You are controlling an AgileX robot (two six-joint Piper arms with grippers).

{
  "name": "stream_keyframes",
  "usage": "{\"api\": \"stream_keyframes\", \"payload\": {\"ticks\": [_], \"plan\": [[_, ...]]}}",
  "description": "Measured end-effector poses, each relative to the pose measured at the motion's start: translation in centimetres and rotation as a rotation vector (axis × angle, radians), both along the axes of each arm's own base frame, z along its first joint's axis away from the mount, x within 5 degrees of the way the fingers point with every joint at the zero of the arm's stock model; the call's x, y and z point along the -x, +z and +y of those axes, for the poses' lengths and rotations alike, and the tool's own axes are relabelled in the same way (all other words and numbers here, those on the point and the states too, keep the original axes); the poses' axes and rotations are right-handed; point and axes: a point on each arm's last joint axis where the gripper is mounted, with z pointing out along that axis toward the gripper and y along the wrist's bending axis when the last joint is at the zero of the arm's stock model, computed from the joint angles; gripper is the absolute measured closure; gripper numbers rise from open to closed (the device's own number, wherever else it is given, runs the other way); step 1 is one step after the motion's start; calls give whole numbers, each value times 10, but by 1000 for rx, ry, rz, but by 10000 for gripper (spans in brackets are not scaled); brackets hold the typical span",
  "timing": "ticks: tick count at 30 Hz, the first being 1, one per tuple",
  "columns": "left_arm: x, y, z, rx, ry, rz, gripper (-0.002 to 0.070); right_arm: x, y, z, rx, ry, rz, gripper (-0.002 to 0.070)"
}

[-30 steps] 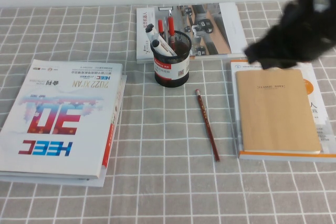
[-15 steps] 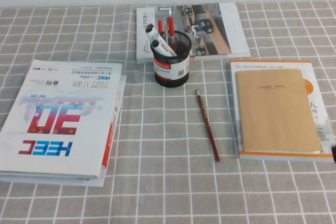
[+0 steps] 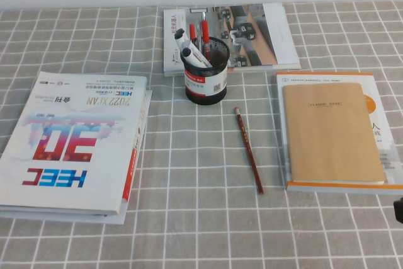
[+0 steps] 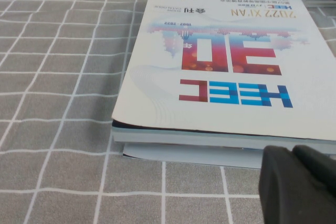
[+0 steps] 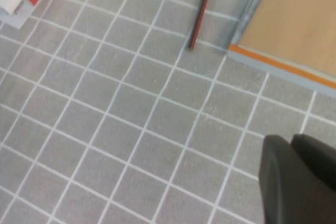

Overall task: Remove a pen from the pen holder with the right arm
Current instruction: 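Take a marker out of the pen holder and lay it on the table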

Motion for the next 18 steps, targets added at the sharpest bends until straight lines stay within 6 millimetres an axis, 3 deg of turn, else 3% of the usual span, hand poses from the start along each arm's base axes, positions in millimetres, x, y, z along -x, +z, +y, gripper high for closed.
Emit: {"api": "stream_keyframes", "payload": {"ticks": [9,18], "plan": [[0,0,0,0,0,0,680,1,-8,-5,-55,-38,-105,688],[0,0,0,0,0,0,680,18,-70,-44,-116,-320,-329,688]]}}
